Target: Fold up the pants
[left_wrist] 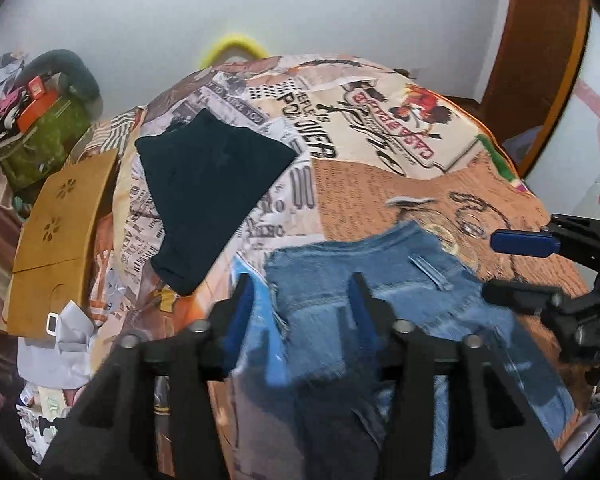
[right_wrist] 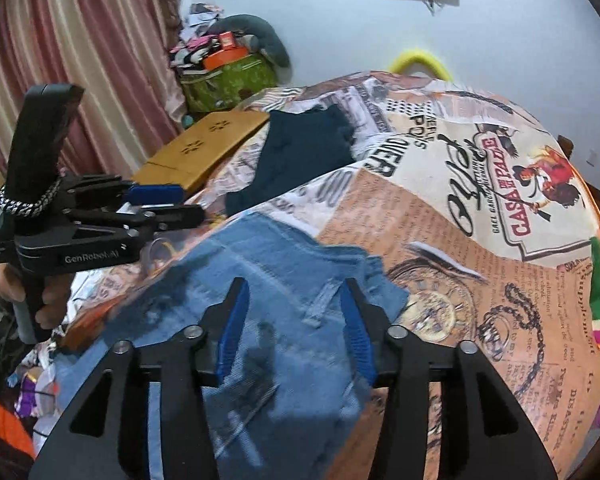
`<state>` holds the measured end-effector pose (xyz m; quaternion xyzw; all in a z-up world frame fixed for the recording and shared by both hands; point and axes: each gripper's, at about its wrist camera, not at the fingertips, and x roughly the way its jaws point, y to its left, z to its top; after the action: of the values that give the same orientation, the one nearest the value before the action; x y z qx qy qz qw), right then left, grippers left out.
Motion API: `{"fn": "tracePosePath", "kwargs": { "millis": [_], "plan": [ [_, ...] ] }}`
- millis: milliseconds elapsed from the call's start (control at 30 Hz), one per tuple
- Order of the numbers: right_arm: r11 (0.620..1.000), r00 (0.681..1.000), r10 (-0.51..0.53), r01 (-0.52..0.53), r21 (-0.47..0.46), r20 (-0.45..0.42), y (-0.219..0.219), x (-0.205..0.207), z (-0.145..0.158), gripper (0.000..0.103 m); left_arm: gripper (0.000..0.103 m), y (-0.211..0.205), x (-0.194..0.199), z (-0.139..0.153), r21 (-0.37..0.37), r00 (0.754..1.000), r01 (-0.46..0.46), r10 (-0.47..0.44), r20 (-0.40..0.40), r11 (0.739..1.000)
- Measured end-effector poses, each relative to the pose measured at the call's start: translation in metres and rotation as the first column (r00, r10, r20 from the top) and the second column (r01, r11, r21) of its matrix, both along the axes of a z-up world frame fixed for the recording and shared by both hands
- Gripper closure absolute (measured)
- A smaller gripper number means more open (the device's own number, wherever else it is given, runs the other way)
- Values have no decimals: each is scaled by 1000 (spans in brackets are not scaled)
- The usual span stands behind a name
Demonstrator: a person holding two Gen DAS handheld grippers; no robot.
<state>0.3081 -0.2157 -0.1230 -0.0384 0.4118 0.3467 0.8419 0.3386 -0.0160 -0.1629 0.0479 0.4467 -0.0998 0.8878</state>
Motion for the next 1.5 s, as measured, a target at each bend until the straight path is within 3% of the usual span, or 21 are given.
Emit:
{"fn": "tracePosePath", "kwargs": {
  "millis": [133,267,333,433,833,1033,1267,1433,1500],
  "plan": [
    [999,999,17,-18,-26,-31,5,-11,-12,51,36,-5,-9,-11,-17,997,13,-15,-77,1000],
    [995,987,47,-60,-80,-155,10,-16,-42,50,35,-11,-17,-34,9,984,16,-14,-177,1000],
    [997,989,34,-43,-61,-145,3,-23,-47,49,29,-13,-28,-41,36,985,30,-23,-169,999],
    [998,989,25,-34,-59,-146,-4,-32,-46,49,29,-13,-42,-39,60,987,44,-34,-157,997],
    [996,988,-45,33,-87,-149,-44,-68,-49,37,28,12,-81,-33,-25,990,-16,13,-140,1000],
    [993,986,-75,61,-96,-148,-63,-81,-50,34,24,29,-94,-30,0,989,-67,67,-131,998],
    [988,992,-102,93,-127,-70,-70,-83,-40,33,24,52,-93,-16,4,987,-136,136,-89,991],
    [987,992,-126,123,-105,-20,-70,-76,-27,32,18,46,-83,-4,-31,992,-113,111,-58,993],
    [987,991,-136,135,-81,-11,-69,-71,-22,25,14,41,-75,-4,-50,994,-95,91,-64,994]
  ]
}}
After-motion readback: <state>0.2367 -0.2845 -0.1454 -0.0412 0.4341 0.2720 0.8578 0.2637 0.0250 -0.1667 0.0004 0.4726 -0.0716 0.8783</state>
